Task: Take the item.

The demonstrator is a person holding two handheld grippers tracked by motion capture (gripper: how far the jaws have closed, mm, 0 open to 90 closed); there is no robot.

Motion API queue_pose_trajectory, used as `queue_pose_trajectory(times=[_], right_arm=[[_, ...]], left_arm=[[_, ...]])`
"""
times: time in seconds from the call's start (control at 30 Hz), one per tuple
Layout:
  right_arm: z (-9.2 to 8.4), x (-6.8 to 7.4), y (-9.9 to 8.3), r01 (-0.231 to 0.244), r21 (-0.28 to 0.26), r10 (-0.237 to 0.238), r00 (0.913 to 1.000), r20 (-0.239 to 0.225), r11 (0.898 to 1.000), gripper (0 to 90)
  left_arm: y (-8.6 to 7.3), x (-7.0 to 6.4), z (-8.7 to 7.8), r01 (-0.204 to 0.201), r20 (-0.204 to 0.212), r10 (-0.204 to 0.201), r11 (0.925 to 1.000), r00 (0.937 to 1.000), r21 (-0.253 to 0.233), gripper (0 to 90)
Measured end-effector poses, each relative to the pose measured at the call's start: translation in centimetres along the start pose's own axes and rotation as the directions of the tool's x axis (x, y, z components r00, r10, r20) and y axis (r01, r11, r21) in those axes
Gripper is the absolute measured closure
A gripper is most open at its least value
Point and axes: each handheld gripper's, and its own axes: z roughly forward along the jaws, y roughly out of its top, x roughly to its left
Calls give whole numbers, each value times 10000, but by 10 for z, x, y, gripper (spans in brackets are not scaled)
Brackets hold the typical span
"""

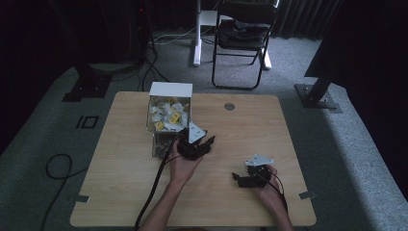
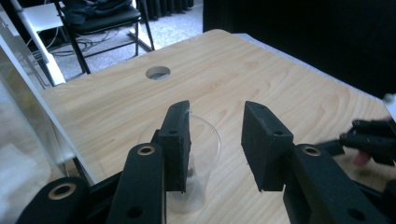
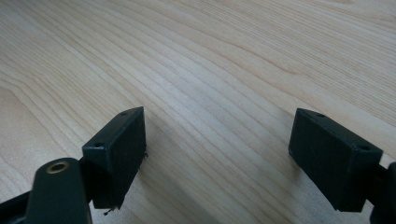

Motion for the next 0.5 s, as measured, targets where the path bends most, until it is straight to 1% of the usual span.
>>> queue_pose_trajectory(times=[0.03, 0.1, 0.27, 0.33, 0.5], right_arm=[[0, 0, 0, 12, -10, -12, 10000, 3, 10000, 189], [0, 0, 0, -3, -2, 3, 10000, 0, 10000, 189], [0, 0, 0, -7, -2, 7, 10000, 0, 10000, 189], [0, 0, 0, -4, 3, 4, 10000, -3, 10000, 189], [0, 0, 0, -1, 8, 1, 10000, -5, 10000, 189]], left_arm=[[-2, -1, -2, -92, 46, 92, 9999, 9999, 42, 622], [-3, -1, -4, -116, 78, 115, 9999, 9999, 31, 615], [-9, -1, -14, -66, 213, 66, 10000, 9998, -27, 609], [-10, 0, -20, -12, 297, 14, 10000, 9996, -74, 606], [-13, 3, -36, -34, 250, 40, 9996, 9997, -274, 599]])
